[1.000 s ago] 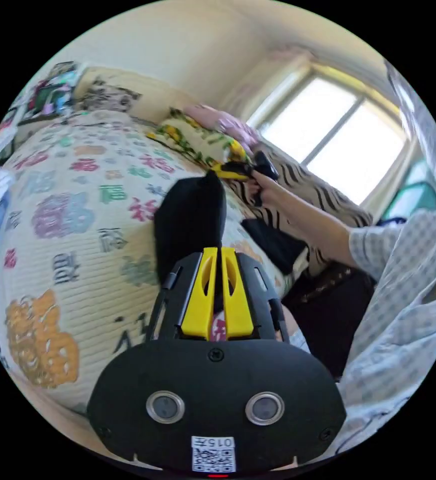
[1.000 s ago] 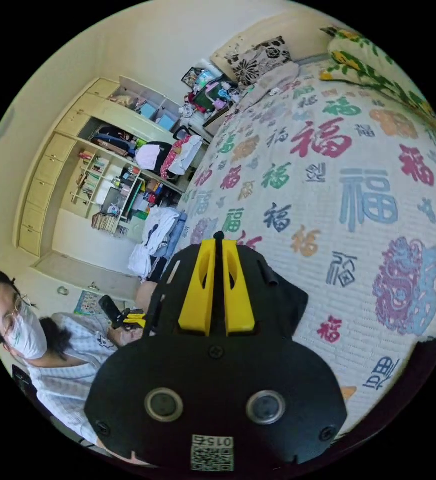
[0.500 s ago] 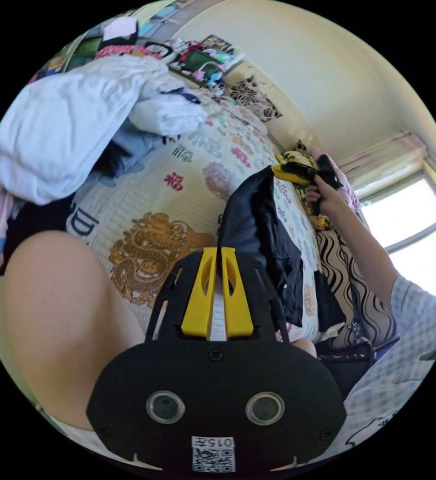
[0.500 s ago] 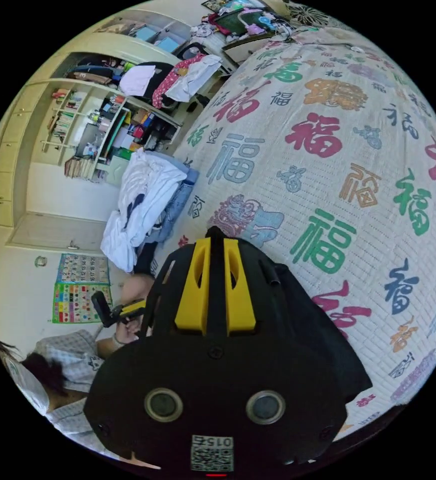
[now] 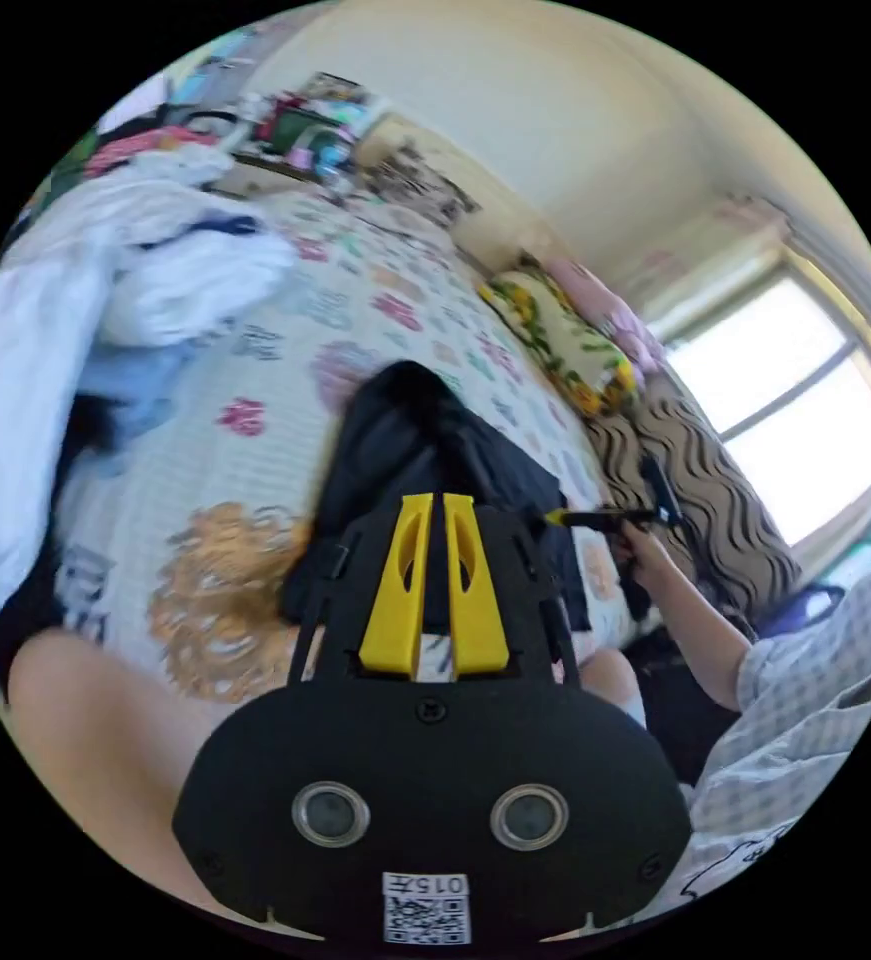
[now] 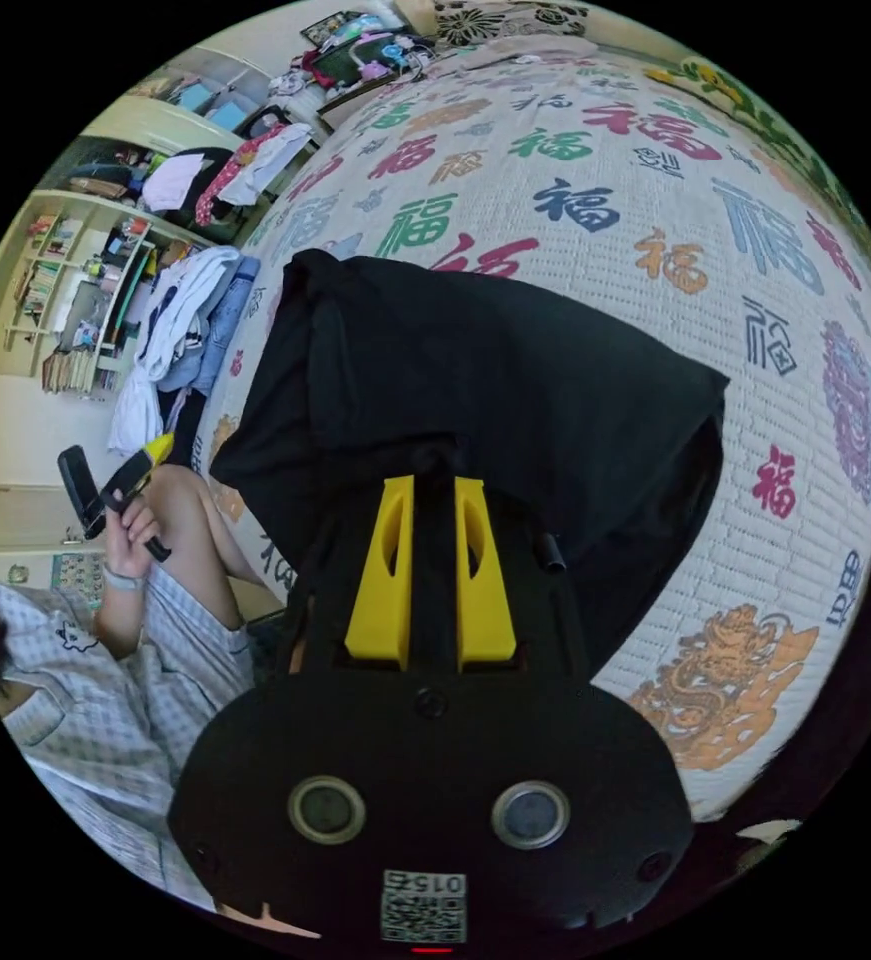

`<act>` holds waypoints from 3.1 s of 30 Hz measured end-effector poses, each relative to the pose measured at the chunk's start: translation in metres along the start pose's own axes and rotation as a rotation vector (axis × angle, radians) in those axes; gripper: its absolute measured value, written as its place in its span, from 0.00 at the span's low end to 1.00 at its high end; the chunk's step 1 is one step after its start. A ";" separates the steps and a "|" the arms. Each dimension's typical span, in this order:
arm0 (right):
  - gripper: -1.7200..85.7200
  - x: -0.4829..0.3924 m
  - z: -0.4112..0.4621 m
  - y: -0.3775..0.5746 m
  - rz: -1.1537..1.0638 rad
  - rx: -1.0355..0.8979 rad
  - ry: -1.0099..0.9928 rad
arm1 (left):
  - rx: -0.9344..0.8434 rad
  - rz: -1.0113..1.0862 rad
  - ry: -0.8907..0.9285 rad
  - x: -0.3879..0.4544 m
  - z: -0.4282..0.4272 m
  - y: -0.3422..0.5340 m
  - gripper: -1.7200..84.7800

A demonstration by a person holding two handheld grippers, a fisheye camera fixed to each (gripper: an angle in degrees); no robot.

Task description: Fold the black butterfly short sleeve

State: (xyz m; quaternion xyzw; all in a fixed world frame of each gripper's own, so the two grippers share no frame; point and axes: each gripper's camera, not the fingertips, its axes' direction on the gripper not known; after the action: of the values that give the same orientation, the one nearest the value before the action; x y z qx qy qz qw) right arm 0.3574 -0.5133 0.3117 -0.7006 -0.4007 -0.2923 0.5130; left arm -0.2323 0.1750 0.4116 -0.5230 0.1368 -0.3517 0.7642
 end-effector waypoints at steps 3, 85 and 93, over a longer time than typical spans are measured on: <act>0.08 0.006 0.018 0.004 0.055 0.066 -0.084 | -0.139 0.149 0.025 0.024 0.056 -0.036 0.10; 0.02 -0.364 0.166 -0.314 -0.382 -0.404 0.496 | 0.035 -0.344 -0.325 -0.049 0.069 0.103 0.04; 0.01 -0.336 0.032 -0.276 -0.371 -0.144 0.301 | 0.224 0.018 -0.251 0.035 0.039 0.124 0.02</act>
State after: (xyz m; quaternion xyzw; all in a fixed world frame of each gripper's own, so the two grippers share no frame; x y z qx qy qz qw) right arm -0.0509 -0.5282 0.1599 -0.5983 -0.4199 -0.5104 0.4530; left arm -0.1360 0.2045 0.3225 -0.4731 0.0048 -0.2900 0.8319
